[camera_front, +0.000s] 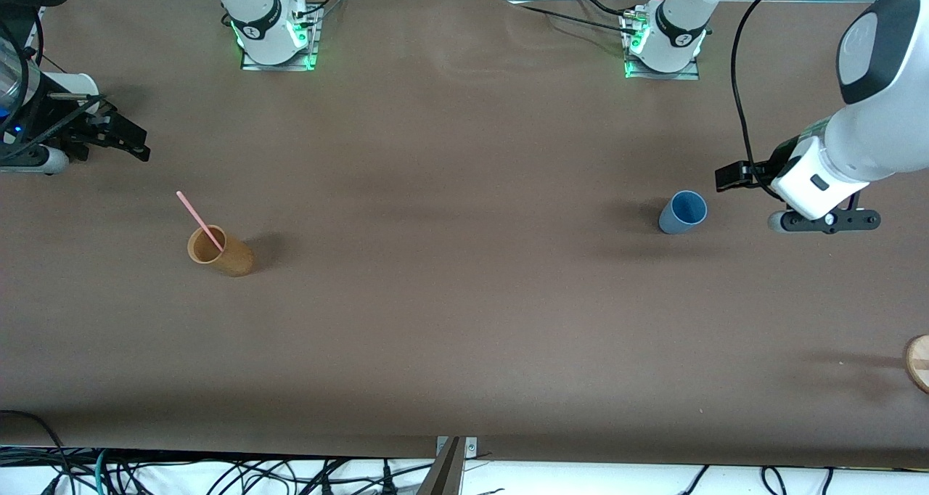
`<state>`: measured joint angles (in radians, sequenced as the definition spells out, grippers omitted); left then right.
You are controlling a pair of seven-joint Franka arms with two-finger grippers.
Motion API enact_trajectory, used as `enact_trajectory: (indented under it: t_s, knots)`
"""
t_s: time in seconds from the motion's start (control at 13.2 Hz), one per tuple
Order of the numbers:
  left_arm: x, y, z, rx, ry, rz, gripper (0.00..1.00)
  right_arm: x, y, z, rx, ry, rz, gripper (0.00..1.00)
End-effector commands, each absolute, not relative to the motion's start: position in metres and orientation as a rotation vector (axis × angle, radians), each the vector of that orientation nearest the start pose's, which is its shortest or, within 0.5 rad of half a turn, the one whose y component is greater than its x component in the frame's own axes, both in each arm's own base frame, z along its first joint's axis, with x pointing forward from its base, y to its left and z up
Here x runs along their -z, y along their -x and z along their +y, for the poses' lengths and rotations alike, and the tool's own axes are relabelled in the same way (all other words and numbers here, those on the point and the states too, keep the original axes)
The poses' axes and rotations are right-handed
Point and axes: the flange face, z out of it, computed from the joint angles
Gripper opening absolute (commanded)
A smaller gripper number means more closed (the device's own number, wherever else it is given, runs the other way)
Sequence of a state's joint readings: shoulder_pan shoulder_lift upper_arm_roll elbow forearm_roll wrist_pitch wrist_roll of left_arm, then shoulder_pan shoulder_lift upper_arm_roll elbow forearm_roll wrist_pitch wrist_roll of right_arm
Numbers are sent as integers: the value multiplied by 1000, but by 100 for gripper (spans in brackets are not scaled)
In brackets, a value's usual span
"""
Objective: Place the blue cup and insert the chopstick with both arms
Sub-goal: 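Reach the open left gripper down around the blue cup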
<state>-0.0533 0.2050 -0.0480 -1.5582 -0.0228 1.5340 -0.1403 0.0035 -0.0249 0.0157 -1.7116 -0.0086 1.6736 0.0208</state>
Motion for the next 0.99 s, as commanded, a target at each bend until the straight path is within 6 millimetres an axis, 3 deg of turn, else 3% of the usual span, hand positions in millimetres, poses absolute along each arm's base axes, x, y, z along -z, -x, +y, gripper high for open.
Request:
enact_trajectory:
  t_s: [0.0, 0.3, 0.46, 0.76, 0.91]
  knots:
    - [-487, -590, -41, -354, 3152, 52, 100, -585, -551, 7, -14, 3162, -23, 100]
    - [-459, -579, -30, -356, 3154, 83, 100, -585, -551, 7, -14, 3162, -23, 100]
    - [-433, -561, -25, -309, 3160, 146, 100, -585, -551, 7, -14, 3162, -23, 100]
    - [-366, -545, 15, -227, 3171, 271, 100, -585, -551, 7, -14, 3162, -23, 100]
    - [-336, -535, 19, -173, 3169, 286, 100, -585, -551, 7, -14, 3162, -23, 100]
